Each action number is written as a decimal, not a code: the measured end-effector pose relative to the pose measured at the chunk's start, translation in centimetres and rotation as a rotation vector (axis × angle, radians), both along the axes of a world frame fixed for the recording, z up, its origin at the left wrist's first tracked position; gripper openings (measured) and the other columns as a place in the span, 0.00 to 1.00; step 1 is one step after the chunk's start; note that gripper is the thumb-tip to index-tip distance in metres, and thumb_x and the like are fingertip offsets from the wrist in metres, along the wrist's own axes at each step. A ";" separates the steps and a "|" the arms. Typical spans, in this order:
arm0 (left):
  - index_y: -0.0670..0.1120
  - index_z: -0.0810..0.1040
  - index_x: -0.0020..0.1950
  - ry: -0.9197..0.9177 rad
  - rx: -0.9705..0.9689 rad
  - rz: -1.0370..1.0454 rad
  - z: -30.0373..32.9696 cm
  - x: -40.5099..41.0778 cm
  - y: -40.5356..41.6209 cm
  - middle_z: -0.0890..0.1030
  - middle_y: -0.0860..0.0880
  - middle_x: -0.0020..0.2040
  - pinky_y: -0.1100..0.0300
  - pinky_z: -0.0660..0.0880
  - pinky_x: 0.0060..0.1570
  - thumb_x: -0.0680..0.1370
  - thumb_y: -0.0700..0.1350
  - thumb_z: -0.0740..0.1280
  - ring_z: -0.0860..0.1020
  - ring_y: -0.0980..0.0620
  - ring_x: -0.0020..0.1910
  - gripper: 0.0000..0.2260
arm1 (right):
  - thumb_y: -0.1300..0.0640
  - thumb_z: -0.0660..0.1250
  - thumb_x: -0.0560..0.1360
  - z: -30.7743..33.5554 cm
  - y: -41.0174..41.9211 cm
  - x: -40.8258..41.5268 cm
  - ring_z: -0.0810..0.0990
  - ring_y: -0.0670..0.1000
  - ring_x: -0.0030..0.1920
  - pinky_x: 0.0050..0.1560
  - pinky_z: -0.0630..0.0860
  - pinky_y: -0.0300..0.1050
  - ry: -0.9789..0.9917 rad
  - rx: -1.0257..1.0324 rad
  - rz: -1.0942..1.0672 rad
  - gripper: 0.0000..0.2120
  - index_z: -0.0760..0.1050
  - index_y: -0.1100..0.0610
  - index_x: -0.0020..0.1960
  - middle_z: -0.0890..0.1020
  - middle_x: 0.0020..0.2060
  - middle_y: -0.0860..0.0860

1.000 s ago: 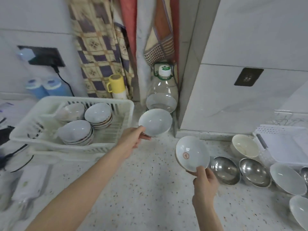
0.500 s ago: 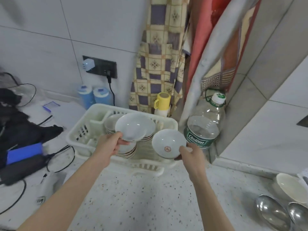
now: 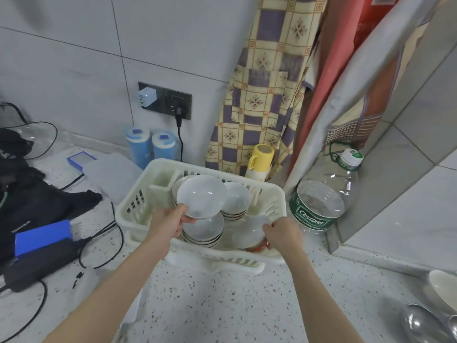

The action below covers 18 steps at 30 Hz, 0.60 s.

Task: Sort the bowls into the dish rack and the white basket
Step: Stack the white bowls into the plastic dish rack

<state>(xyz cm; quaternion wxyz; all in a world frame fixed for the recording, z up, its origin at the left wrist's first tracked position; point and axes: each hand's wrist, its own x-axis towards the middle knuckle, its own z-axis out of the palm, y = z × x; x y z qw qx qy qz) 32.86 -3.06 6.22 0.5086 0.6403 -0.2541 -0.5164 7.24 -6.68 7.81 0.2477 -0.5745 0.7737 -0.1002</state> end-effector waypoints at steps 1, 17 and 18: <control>0.33 0.81 0.47 0.005 -0.001 0.013 -0.2 0.0 -0.3 0.80 0.51 0.24 0.69 0.59 0.17 0.77 0.41 0.64 0.60 0.58 0.18 0.12 | 0.56 0.60 0.73 -0.2 -0.2 0.3 0.74 0.50 0.29 0.30 0.70 0.39 0.029 0.024 0.014 0.13 0.79 0.64 0.44 0.86 0.37 0.55; 0.42 0.75 0.36 -0.063 -0.066 -0.060 -0.6 0.9 -3.1 0.72 0.54 0.18 0.67 0.61 0.22 0.78 0.38 0.64 0.62 0.56 0.22 0.09 | 0.62 0.60 0.72 -3.5 -1.3 1.9 0.76 0.53 0.38 0.32 0.69 0.40 0.062 0.182 0.099 0.01 0.70 0.59 0.42 0.79 0.43 0.56; 0.43 0.74 0.36 -0.062 -0.064 -0.066 -0.7 0.9 -3.1 0.72 0.54 0.19 0.68 0.61 0.21 0.78 0.38 0.64 0.62 0.56 0.22 0.10 | 0.61 0.60 0.74 -3.6 -1.3 1.9 0.77 0.54 0.41 0.36 0.71 0.41 0.100 0.186 0.126 0.04 0.72 0.59 0.47 0.80 0.46 0.56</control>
